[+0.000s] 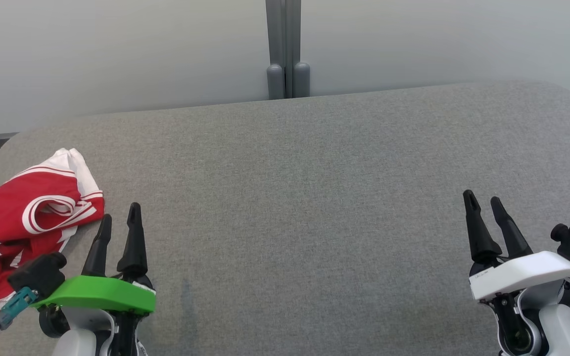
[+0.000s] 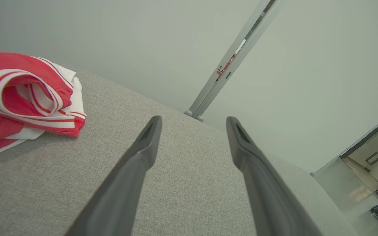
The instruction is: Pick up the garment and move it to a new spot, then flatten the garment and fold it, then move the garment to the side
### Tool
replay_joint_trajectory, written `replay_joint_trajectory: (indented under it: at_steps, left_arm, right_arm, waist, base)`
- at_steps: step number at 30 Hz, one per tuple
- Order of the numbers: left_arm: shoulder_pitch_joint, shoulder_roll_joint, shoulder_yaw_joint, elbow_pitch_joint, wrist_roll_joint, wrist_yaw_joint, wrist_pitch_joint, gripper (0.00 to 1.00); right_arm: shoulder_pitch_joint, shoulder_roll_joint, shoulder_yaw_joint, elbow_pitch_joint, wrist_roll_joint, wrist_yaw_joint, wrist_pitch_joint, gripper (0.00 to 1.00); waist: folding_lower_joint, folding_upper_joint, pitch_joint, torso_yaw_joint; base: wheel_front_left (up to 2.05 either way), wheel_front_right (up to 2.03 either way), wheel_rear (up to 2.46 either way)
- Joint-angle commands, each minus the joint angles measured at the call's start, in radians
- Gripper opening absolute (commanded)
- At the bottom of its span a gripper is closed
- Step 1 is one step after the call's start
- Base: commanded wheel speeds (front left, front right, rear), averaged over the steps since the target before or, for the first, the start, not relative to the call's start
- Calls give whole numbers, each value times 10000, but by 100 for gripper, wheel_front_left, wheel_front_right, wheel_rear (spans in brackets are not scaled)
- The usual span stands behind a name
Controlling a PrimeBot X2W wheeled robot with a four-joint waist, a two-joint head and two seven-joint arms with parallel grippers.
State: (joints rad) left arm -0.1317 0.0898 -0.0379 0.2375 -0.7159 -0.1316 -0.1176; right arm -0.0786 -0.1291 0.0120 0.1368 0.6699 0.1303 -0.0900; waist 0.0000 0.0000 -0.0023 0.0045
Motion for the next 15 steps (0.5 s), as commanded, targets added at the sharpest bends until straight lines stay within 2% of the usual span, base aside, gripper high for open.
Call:
replay_joint_trajectory:
  at_steps: [1,15]
  left_arm:
    - [-274,120,-41,-41,348,8,-105,100]
    - [-191,155,-78,114,1884,25,-480,100]
  right_arm:
    - [-119,-86,26,-143,-303,4,-92,100]
    - [25,-46,215,-199,-1688,4,-318,100]
  waist:
    - [0,0,-2,2]
    - [0,0,-9,-23]
  base:
    - [0,0,0]
    - [0,0,0]
